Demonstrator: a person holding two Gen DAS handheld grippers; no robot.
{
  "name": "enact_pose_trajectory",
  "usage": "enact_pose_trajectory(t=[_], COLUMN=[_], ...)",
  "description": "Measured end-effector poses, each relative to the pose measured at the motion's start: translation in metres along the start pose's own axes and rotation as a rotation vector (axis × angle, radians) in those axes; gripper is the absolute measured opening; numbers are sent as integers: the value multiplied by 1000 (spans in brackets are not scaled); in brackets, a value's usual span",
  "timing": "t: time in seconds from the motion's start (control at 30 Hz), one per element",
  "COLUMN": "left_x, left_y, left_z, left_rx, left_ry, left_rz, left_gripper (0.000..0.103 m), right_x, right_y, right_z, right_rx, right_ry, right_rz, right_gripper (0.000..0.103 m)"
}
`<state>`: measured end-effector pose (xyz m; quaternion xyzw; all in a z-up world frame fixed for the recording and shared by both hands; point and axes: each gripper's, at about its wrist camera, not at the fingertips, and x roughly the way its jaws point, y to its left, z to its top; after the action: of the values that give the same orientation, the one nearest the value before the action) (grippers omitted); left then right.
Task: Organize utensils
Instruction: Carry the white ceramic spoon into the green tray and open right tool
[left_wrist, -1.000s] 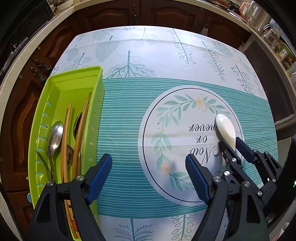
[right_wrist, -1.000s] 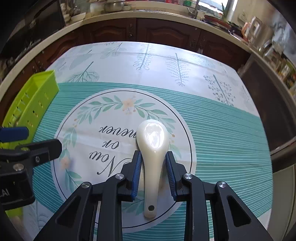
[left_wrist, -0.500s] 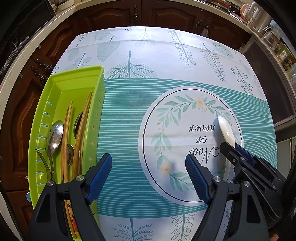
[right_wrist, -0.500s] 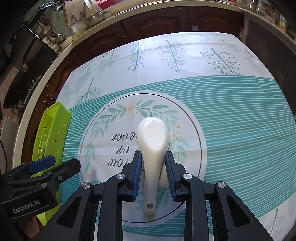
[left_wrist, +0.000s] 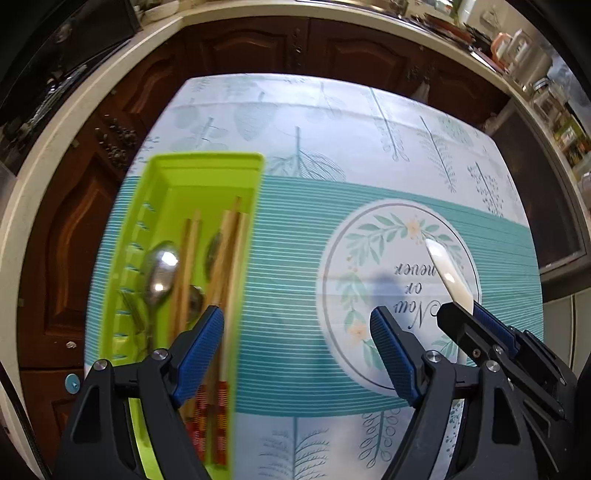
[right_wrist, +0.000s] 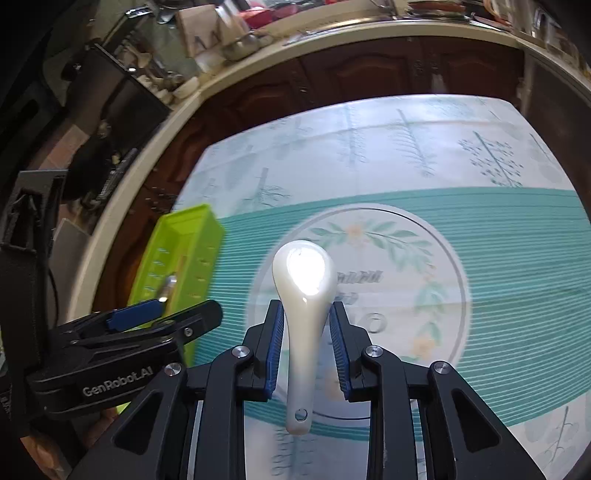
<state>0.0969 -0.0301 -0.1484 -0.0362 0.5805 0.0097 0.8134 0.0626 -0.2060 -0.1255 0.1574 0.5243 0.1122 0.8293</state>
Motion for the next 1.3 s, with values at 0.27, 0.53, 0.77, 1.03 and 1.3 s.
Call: enact_pose_trajectory(t=[0.27,0.53,0.77,1.03,1.3], left_x=[-41,-32,-18,-10,-13], left_y=[78,145,162,168,161], left_z=[1,-1,1,5,2], left_rx=[-93,-95,17,94,112], left_ry=[-38,32,68,76,78], left_rz=[75,141,126,91,59], left_gripper=[80,81,81,81,81], right_x=[-2,49,113,155,133], right_y=[93,167,192,193,185], right_z=[11,20,32,36,30], right_rx=[-113,-139,-103,-35,-10], right_ry=[4,39,70,131,109], right_rz=[122,92,-27,-32,-12], right_gripper=[24,24,24,29,36])
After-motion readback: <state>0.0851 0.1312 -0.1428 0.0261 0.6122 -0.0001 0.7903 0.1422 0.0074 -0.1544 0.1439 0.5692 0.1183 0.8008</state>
